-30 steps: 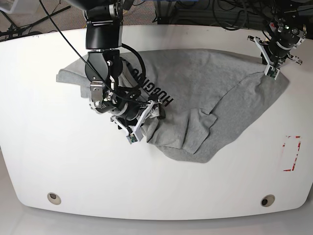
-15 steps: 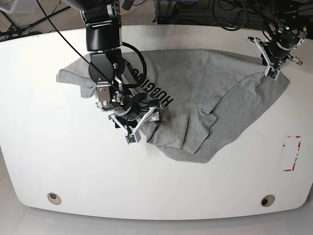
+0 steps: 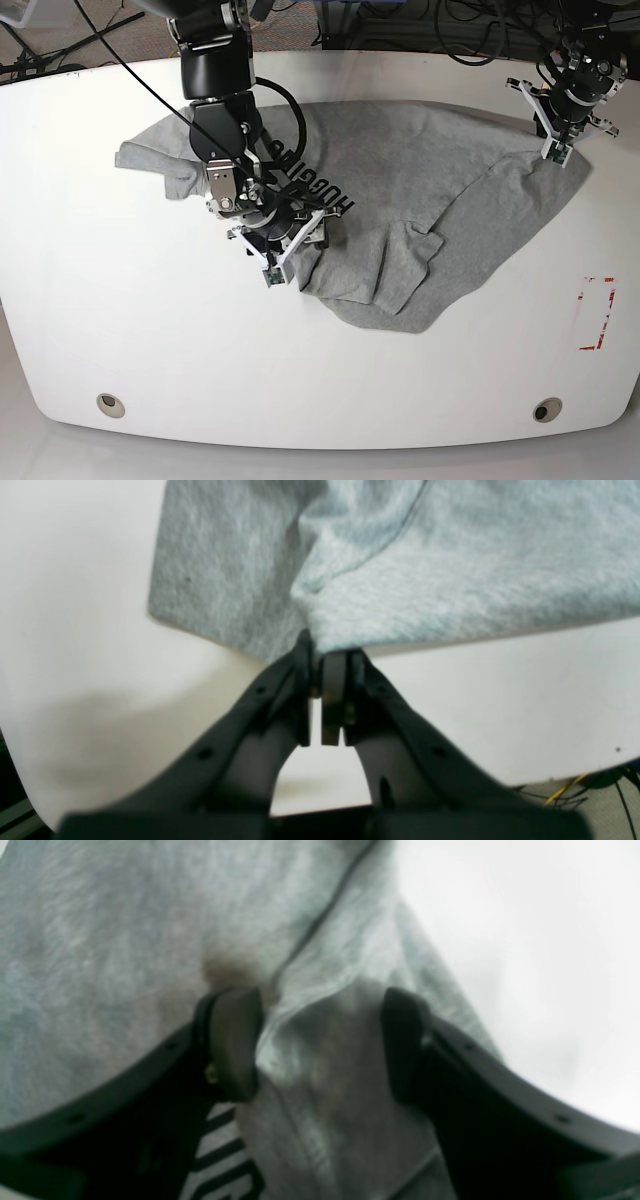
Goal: Fold the T-shirt properly
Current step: 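Release with the right gripper and regrasp the shirt near the printed text, then lift the shirt with both grippers and swing it across the table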
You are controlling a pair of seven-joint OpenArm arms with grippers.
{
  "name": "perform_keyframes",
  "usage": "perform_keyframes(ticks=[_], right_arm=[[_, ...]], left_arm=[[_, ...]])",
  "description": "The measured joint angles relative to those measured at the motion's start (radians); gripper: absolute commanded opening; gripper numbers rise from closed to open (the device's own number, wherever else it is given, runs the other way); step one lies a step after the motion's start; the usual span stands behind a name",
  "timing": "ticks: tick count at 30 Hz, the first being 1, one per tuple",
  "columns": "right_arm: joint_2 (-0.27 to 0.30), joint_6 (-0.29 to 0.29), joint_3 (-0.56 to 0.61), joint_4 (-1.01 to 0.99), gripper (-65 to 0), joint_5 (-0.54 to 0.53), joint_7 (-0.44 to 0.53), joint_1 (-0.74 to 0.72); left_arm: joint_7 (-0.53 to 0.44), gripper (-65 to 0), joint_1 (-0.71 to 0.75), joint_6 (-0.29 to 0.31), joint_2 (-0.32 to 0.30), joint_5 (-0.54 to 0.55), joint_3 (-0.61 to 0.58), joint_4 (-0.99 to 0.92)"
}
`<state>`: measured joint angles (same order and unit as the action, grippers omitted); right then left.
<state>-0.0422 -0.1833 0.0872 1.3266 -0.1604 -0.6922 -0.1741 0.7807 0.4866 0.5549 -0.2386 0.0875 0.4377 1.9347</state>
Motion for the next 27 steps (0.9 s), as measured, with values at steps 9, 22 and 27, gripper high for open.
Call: perform_keyframes(ticks=[9,22,27], right_arm=[[0.000,0.000,0.046,0.000,-30.6,0.003,0.003,0.008],[0.002,0.002,0.090,0.001,-65.0,0.007,0.029,0.027],[0.005,0.000,0.087,0.026,-65.0,0.000,0.024,0.033]], left_arm=[[-0.003,-65.0,-0.002,0.000,0.032,0.000,-0.002,0.000],[-0.003,-65.0,-0.002,0.000,0.030,0.000,-0.001,-0.001],[-0.003,-65.0,-0.002,0.000,0.030,0.000,-0.001,-0.001]])
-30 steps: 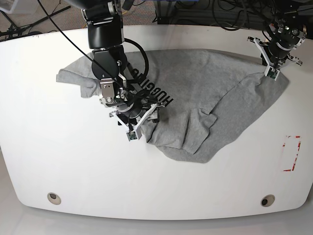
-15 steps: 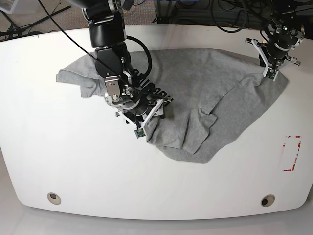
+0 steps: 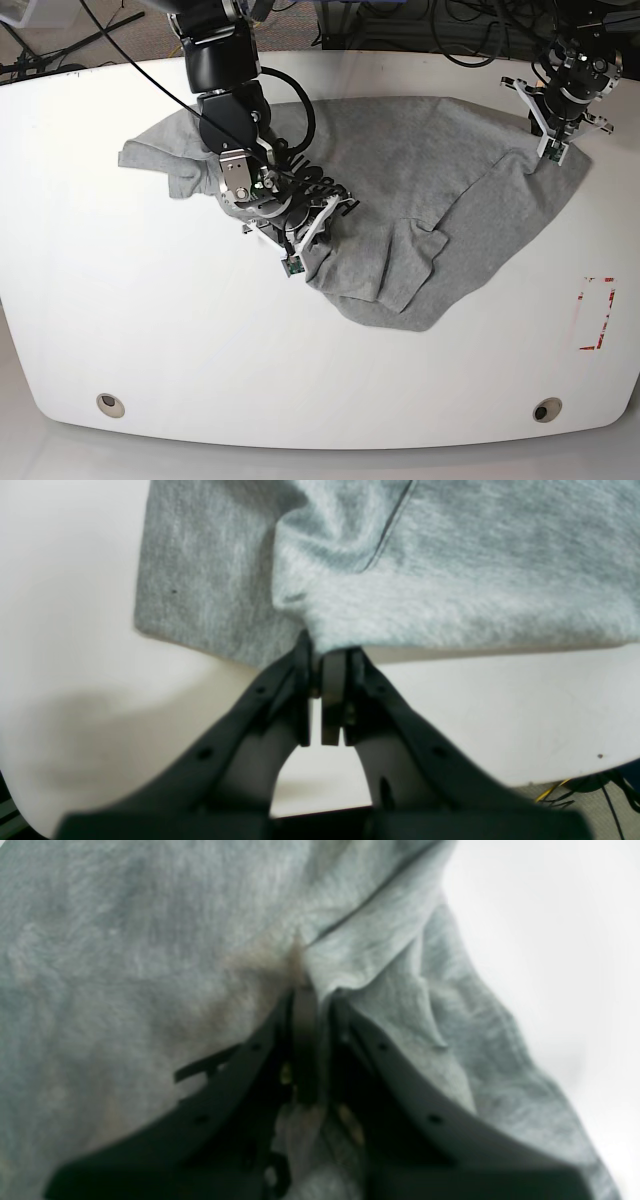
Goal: Fold the T-shirt properly
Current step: 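Lift the shirt with both grippers and swing it across the table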
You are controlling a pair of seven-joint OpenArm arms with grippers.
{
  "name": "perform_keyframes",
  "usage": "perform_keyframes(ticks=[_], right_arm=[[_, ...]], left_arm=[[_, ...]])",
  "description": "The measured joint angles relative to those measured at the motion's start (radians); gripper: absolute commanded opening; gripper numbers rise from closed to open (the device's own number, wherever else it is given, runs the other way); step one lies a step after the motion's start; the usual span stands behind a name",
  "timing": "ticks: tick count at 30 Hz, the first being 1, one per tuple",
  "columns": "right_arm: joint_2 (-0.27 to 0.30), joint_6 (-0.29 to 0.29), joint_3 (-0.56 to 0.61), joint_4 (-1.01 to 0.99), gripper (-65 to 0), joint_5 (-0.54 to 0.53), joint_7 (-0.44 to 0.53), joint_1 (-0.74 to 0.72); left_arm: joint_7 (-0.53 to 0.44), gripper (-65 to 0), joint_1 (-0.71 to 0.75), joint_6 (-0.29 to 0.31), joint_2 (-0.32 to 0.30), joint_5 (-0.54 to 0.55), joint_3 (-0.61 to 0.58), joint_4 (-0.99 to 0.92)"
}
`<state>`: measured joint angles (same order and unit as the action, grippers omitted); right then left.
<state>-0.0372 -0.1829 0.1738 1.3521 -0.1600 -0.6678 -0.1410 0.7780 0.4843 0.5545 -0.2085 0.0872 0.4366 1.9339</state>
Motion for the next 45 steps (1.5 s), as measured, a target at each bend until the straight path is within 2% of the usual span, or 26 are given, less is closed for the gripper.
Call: perform_keyframes(ticks=[6,9,12,14,17,20,24,30,34,36,39,42,45], right_arm=[[0.007,-0.010,-0.075,0.186,-65.0,-0.001,-0.053,0.035],[0.046,-0.018,-0.109,0.257,-65.0,-0.004,-0.075,0.037],[0.090,-0.063,-0.167,0.303,-65.0,-0.005,-0.071,0.061],[0.107,-0.116,-0.222,0.344,-65.0,-0.006,-0.080,0.093],[0.137,-0.215,-0.296,0.410,-65.0,-0.058,-0.097,0.130],[0.181,-0.274,-0.325,0.470,-65.0,-0.126,-0.106,0.143],[0.233,-0.298,-0.355,0.474,-65.0,-0.188,-0.163,0.145],[0.271,-0.359,-0.369,0.472,-65.0,-0.211,-0.166,0.143],[0.317,-0.365,-0.372,0.467,-65.0,-0.207,-0.175,0.093],[0.342,-0.364,-0.373,0.467,-65.0,-0.204,-0.174,0.056],[0.383,-0.366,-0.369,0.466,-65.0,-0.204,-0.174,-0.005],[0.415,-0.366,-0.369,0.451,-65.0,-0.208,-0.205,-0.087],[0.441,-0.365,-0.366,0.383,-65.0,-0.211,-0.231,-0.190]], left_arm=[[0.006,-65.0,-0.033,-0.003,0.000,-0.002,-0.021,-0.001],[0.003,-65.0,-0.036,-0.003,-0.003,0.000,-0.023,0.000],[0.015,-65.0,-0.051,-0.003,-0.003,-0.035,-0.037,0.000],[0.014,-65.0,-0.076,-0.004,-0.003,-0.077,-0.061,0.000],[0.000,-65.0,-0.102,-0.003,-0.003,-0.163,-0.123,0.001],[0.003,-65.0,-0.120,0.002,0.000,-0.219,-0.173,0.001],[0.007,-65.0,-0.168,0.003,-0.001,-0.248,-0.203,0.001],[0.008,-65.0,-0.222,0.001,0.000,-0.248,-0.237,0.001],[0.015,-65.0,-0.266,0.000,-0.003,-0.250,-0.260,0.001],[0.053,-65.0,-0.317,0.000,0.011,-0.251,-0.280,0.001],[0.176,-65.0,-0.415,0.001,0.039,-0.250,-0.300,0.003],[0.265,-65.0,-0.517,0.000,0.035,-0.250,-0.357,0.016],[0.308,-65.0,-0.612,0.004,0.036,-0.240,-0.393,0.023]])
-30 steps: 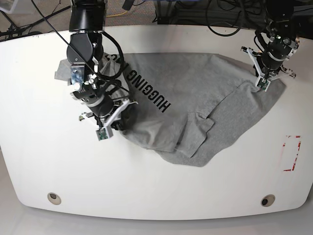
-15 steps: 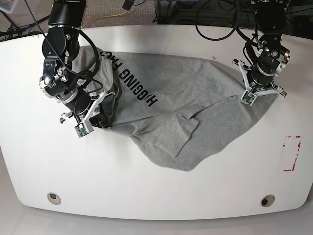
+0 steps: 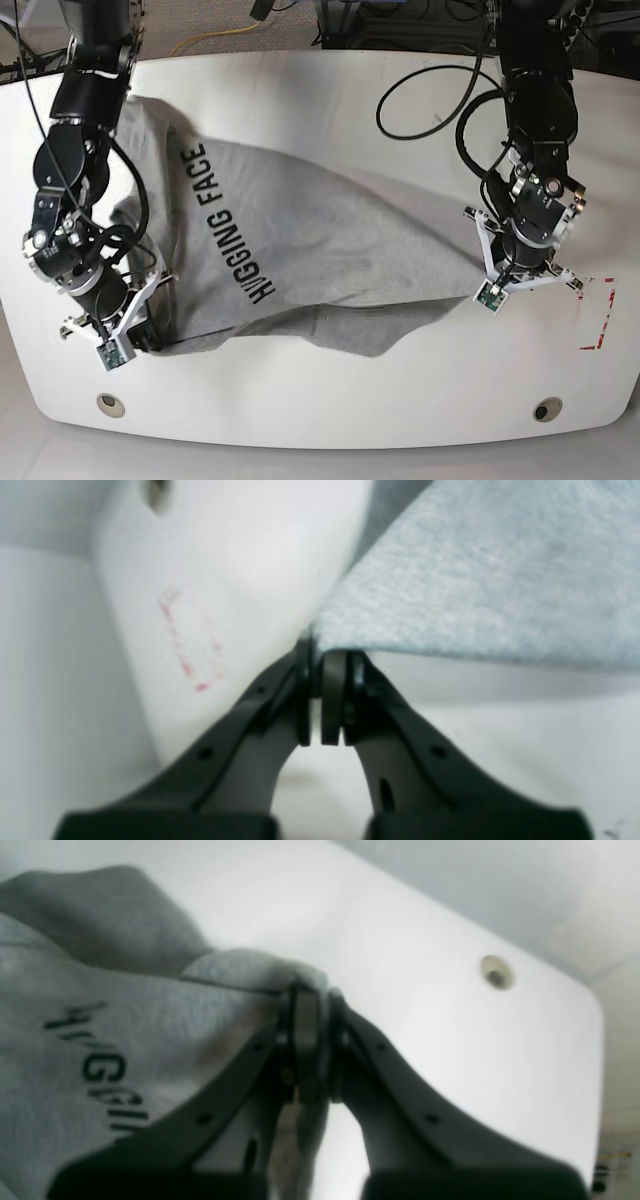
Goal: Fold the T-shirt properly
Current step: 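Lift the shirt with both grippers and swing it across the table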
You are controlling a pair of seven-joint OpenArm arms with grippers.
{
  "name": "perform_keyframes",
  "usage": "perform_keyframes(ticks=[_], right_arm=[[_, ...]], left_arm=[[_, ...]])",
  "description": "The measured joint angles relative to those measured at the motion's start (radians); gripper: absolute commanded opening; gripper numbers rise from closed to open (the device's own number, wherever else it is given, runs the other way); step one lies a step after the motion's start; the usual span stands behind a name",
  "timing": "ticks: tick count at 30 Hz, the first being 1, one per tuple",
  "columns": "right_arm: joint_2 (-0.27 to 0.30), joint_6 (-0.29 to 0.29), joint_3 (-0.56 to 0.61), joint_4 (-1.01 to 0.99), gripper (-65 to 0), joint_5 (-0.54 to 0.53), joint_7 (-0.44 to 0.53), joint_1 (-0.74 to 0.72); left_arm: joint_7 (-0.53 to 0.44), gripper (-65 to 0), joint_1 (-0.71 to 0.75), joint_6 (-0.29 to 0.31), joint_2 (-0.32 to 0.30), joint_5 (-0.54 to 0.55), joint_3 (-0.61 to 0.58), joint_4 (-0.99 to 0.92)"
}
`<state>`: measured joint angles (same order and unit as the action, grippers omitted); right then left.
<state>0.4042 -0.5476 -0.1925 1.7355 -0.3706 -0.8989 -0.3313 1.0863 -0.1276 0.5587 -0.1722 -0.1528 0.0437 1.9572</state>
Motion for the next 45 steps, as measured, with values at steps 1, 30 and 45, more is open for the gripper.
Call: perform_keyframes(ticks=[1,30,45], right_arm=[[0.011,-0.007,0.000,-0.019,-65.0,-0.001,0.001,-0.024],[0.148,-0.135,0.166,-0.161,-65.0,-0.018,-0.124,-0.729],[0.069,-0.156,-0.262,-0.014,-65.0,-0.020,-0.125,-0.076]], left_arm=[[0.027,-65.0,-0.024,0.000,0.000,-0.002,-0.008,0.002],[0.311,-64.9,-0.744,0.135,-0.214,0.019,-0.192,0.034],[0.311,-65.0,-0.446,0.138,-0.172,0.010,-0.300,0.043]])
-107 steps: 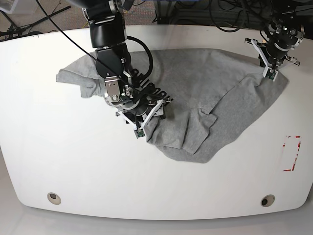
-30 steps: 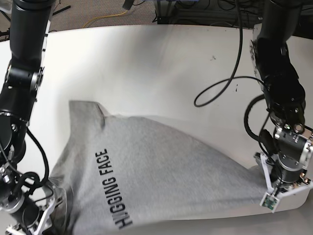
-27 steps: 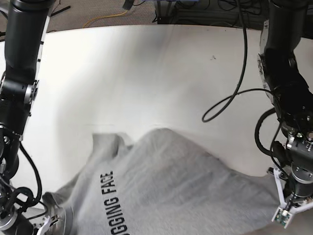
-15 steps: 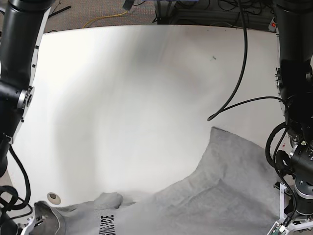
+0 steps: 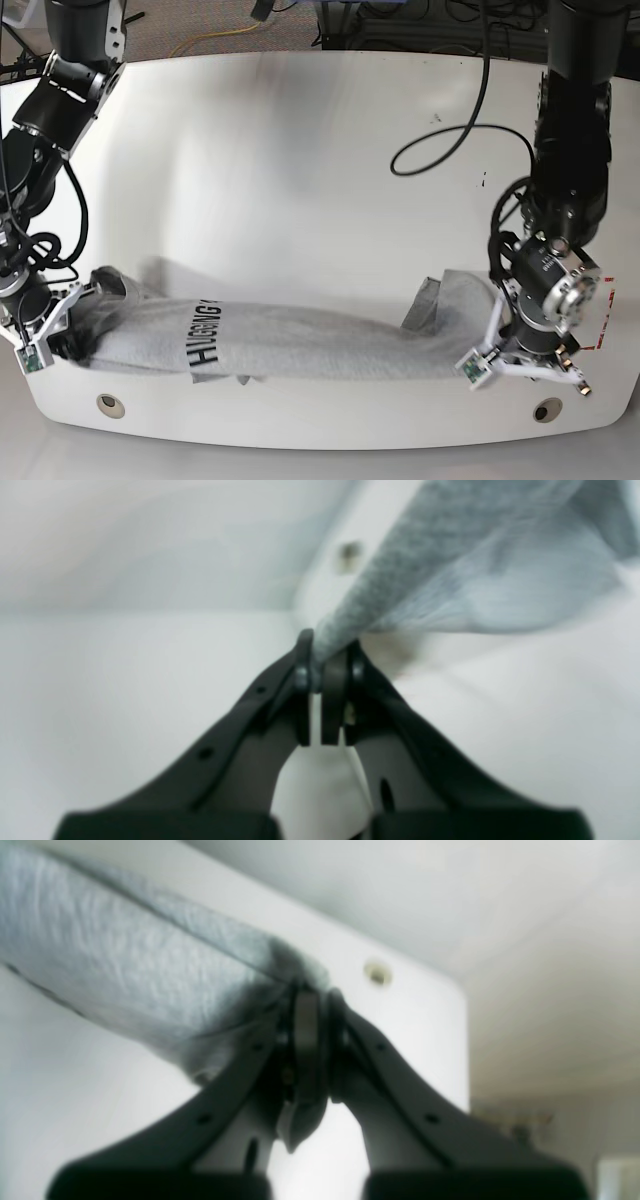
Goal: Fold the T-shirt properly
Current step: 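Lift the shirt with both grippers and swing it across the table, then lay the shirt flat by pulling both grippers away from the body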
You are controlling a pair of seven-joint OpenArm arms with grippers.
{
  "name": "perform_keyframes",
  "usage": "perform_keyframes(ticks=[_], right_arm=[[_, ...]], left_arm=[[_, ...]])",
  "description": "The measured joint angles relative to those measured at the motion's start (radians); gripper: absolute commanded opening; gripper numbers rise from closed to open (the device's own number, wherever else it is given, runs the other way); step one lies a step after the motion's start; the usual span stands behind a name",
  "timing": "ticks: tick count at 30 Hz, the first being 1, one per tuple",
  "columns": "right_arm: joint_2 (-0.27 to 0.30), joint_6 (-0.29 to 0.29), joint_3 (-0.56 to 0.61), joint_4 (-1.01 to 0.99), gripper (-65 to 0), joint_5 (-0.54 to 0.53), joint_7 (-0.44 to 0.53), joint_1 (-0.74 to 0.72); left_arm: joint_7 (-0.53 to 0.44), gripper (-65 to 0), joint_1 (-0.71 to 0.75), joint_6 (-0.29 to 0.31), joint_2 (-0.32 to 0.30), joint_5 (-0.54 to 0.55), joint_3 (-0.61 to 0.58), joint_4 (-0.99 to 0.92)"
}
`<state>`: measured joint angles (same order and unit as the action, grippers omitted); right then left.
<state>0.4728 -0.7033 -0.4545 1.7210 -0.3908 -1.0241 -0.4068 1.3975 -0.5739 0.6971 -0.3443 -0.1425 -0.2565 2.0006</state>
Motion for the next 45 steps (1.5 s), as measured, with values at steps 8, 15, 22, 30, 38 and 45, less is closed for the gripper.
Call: perform_keyframes(ticks=[8,15,22,30,38,45], right_arm=[[-0.070,0.000,-0.124,-0.006,-65.0,0.026,-0.008,0.224],[-0.096,0.003,-0.157,-0.007,-65.0,0.022,-0.008,0.364],[-0.127,0.003,-0.155,-0.007,-65.0,0.019,-0.007,0.469],[-0.134,0.002,-0.207,-0.007,-65.0,0.016,-0.006,0.561],[-0.137,0.003,-0.205,-0.007,-65.0,0.009,-0.005,0.640],[-0.161,0.003,-0.207,-0.007,-65.0,0.023,-0.005,0.665]], left_arm=[[-0.006,-65.0,0.306,0.000,0.068,0.006,-0.033,-0.002],[-0.006,-65.0,0.540,0.000,0.095,-0.103,-0.036,-0.003],[-0.080,-65.0,0.707,0.000,0.105,-0.212,-0.036,-0.003],[-0.189,-65.0,0.841,0.002,0.185,-0.375,0.008,-0.004],[-0.216,-65.0,0.909,0.002,0.273,-0.454,0.107,-0.005],[-0.213,-65.0,0.998,0.001,0.296,-0.462,0.113,-0.005]])
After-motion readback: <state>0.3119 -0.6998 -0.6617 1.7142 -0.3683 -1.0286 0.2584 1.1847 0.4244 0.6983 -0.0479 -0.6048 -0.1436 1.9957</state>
